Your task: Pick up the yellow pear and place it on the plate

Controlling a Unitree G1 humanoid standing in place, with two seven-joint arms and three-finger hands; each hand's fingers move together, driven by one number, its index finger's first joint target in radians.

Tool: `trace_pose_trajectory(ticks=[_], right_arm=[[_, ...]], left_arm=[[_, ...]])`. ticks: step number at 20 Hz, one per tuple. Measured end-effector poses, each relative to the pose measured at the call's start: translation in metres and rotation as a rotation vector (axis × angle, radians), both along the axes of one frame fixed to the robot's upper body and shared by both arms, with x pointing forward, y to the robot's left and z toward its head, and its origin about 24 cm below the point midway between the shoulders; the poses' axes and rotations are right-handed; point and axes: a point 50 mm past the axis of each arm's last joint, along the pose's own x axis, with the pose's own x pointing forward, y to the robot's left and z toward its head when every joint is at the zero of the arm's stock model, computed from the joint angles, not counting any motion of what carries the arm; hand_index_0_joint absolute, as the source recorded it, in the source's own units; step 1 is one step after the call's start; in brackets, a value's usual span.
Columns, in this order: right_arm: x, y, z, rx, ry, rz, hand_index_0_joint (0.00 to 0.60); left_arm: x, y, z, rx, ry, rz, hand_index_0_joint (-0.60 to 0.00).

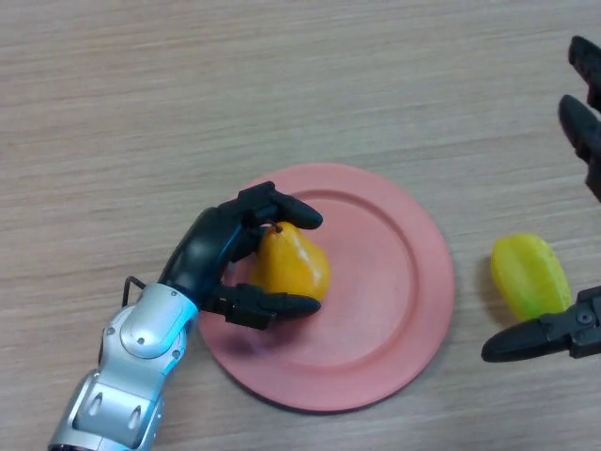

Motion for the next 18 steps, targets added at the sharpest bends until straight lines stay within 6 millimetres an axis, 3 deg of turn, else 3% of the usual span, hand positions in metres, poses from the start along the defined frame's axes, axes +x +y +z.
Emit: trace_pose_trajectory(ticks=[2,3,5,8,12,18], right_arm=[[0.0,0.0,0.0,0.0,0.001,-0.002,0.0],[0.0,0.0,0.0,0.0,0.002,-0.002,0.0],[0.0,0.0,0.0,0.0,0.003,-0.001,0.0],[0.001,0.001,-0.001,-0.001,0.009,0.0,0.0],[0.004,0.008,-0.002,0.001,0.015,0.032,0.0],[0.012,0.011,-0.006,0.007,0.044,0.051,0.0]], left_arm=[[0.001,0.0,-0.001,-0.003,-0.013,0.004,-0.401],[0.001,0.001,0.0,-0.003,-0.016,0.016,-0.252],[-0.001,0.001,0.003,0.003,0.014,0.035,-0.018],[-0.012,-0.001,0.015,-0.003,0.053,0.032,0.0],[-0.02,0.01,0.057,-0.123,-0.04,0.025,0.0],[-0.037,0.067,0.114,-0.238,-0.274,0.134,0.0]])
